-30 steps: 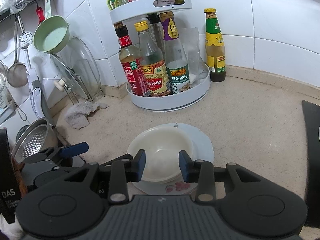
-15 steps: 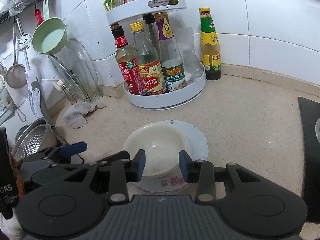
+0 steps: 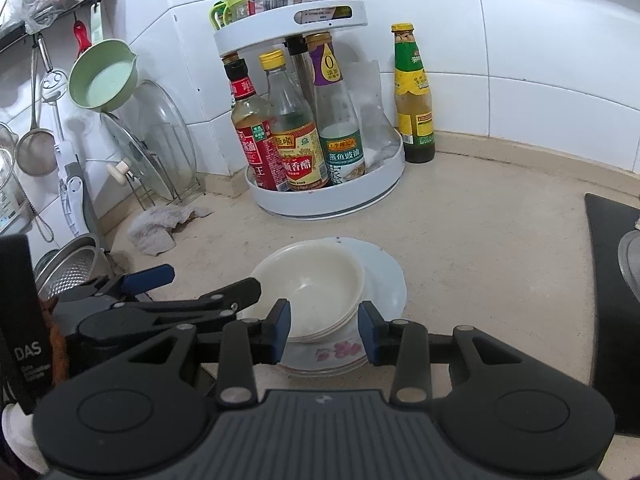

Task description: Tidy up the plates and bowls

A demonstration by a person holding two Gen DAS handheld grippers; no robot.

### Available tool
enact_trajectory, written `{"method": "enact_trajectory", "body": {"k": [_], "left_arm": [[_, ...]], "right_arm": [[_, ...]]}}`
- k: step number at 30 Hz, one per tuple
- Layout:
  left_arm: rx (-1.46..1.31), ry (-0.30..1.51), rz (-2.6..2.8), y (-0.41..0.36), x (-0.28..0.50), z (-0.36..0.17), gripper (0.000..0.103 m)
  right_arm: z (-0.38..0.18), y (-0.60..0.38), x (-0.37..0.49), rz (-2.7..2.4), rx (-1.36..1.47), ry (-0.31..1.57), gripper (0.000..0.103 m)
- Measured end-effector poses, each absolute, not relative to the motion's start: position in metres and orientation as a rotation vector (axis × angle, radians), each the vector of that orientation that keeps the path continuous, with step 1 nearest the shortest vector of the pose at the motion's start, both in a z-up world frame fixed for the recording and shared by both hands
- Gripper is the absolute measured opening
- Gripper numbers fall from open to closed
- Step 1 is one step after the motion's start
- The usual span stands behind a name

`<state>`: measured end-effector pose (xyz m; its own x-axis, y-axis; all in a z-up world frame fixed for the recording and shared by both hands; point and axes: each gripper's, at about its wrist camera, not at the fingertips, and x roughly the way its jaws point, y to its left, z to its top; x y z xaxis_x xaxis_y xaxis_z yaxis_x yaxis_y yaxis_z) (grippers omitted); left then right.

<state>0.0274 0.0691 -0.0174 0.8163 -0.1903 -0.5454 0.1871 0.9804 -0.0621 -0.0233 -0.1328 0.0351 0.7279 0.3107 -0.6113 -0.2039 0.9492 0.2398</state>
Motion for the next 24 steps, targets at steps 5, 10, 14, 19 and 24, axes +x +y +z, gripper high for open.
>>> {"method": "enact_trajectory", "body": {"k": [5,10,14,19,24], "left_arm": [[-0.002,0.575,-0.220,0.068,0.025,-0.016,0.103],[-0.004,0.553,-0.208,0.068,0.022,-0.014,0.103],[0.012,0.535,-0.189,0.066,0.019,-0.013,0.103],[0.001,0.542,-0.192,0.068,0.020,-0.013,0.103],[0.003,0.540,-0.182,0.067,0.019,-0.012,0.103]], "right_arm": [[0.034,-0.132,-0.021,0.284,0.166,0.702,0.036],[0.032,-0.129,-0.017,0.230,0.132,0.689,0.036],[0.028,-0.128,-0.013,0.185,0.092,0.670,0.037],[0.028,-0.128,-0.010,0.188,0.104,0.672,0.037],[0.028,-0.129,-0.009,0.188,0.111,0.673,0.037]]}}
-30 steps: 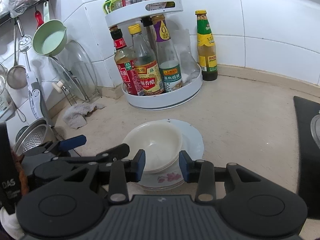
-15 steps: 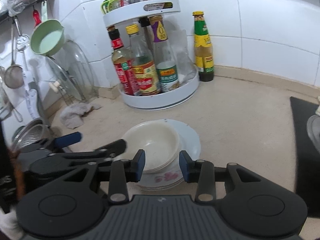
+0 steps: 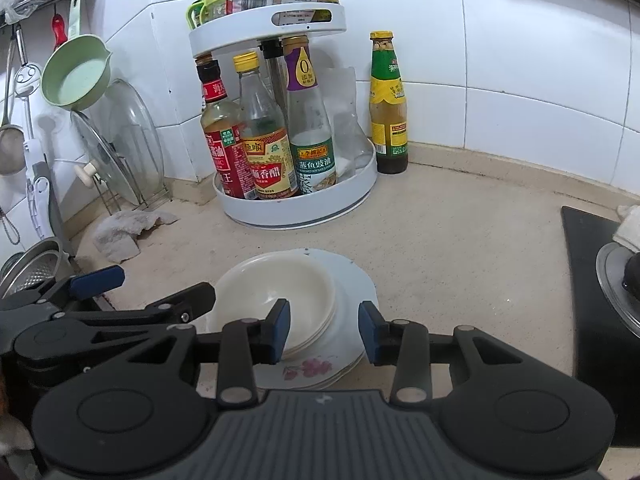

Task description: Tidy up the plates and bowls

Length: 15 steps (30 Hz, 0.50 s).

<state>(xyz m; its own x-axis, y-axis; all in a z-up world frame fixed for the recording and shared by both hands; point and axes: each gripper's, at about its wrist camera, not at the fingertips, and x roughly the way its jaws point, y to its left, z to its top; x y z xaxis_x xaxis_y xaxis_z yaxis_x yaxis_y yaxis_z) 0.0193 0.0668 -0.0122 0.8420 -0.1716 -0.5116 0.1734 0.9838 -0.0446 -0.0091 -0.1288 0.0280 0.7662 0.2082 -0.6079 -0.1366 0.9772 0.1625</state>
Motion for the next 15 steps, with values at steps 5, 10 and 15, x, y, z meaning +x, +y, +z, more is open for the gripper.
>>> {"method": "enact_trajectory", "body": {"k": [5,10,15], "left_arm": [[0.001,0.541,-0.182,0.0661,0.0193,-0.0118,0.103],[0.000,0.542,-0.183,0.0658,0.0193,-0.0117,0.103],[0.002,0.537,-0.183,0.0652,0.0185,-0.0102,0.103]], "right_arm": [[0.0276,-0.1317,-0.0085,0.189,0.137,0.676,0.037],[0.0274,-0.1316,-0.0086,0.189,0.138,0.677,0.037],[0.0280,-0.1335,-0.0098,0.192,0.147,0.671,0.037]]}}
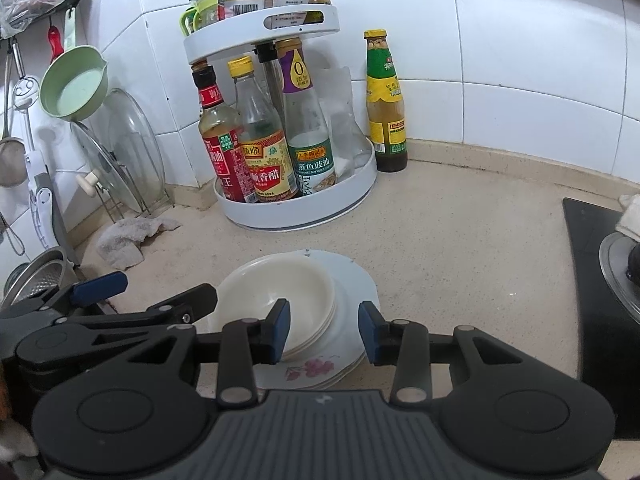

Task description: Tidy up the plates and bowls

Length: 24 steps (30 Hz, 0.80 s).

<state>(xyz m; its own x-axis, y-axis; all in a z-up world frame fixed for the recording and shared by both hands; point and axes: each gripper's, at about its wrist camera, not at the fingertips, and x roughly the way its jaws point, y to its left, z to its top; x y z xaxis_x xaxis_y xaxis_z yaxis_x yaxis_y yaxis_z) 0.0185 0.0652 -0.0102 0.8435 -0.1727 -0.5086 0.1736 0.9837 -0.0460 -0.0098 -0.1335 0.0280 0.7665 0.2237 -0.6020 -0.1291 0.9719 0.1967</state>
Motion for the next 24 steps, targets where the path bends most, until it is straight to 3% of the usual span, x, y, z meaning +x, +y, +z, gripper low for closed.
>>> {"method": "enact_trajectory", "body": {"k": [24], "left_arm": [[0.062,0.384,-0.179,0.063,0.001,0.002,0.103]], "right_arm": [[0.033,-0.137,-0.019,0.190,0.167,0.638,0.037]]}}
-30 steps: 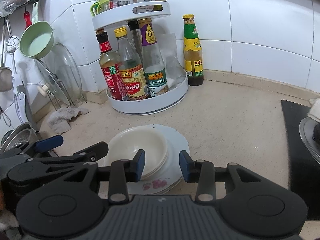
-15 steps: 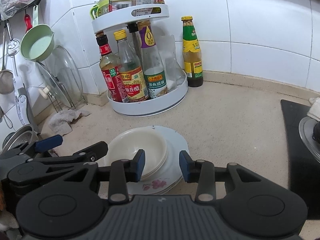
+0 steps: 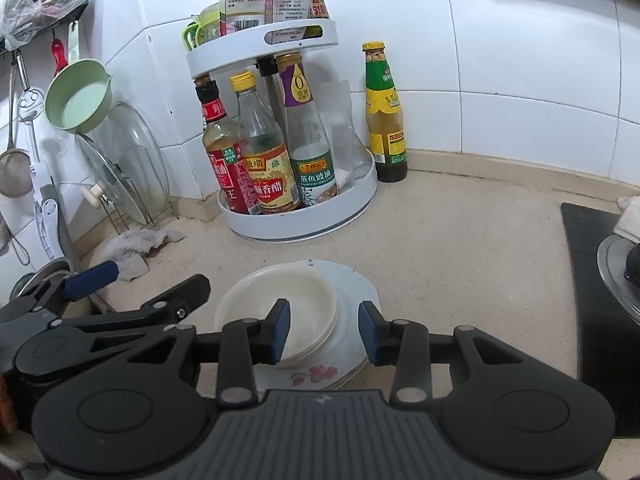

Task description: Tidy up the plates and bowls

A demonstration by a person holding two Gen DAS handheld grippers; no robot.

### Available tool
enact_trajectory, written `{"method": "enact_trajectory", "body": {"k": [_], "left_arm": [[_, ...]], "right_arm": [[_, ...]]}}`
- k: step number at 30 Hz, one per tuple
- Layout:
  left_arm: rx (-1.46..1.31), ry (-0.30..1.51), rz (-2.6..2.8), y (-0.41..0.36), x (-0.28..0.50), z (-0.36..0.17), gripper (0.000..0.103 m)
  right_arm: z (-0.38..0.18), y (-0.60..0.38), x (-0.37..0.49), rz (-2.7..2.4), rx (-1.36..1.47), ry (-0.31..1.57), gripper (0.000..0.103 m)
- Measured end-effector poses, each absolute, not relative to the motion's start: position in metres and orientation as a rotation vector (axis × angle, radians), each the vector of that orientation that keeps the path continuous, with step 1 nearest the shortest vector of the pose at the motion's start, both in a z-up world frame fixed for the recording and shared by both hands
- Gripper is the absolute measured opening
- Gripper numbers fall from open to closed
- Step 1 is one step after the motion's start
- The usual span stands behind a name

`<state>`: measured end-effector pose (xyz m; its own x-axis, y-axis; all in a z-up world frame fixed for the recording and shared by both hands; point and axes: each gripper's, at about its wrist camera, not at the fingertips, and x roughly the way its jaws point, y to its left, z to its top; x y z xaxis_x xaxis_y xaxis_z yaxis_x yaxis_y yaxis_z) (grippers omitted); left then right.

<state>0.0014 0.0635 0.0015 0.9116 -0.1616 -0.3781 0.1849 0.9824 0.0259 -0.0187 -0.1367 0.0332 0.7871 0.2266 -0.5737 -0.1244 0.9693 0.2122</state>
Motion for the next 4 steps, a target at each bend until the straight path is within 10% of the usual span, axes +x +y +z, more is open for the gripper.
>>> {"method": "enact_trajectory", "body": {"k": [4], "left_arm": [[0.137,0.245,-0.141,0.055,-0.015,0.006,0.103]], "right_arm": [[0.033,-0.137,-0.019,0.181,0.173,0.632,0.037]]}}
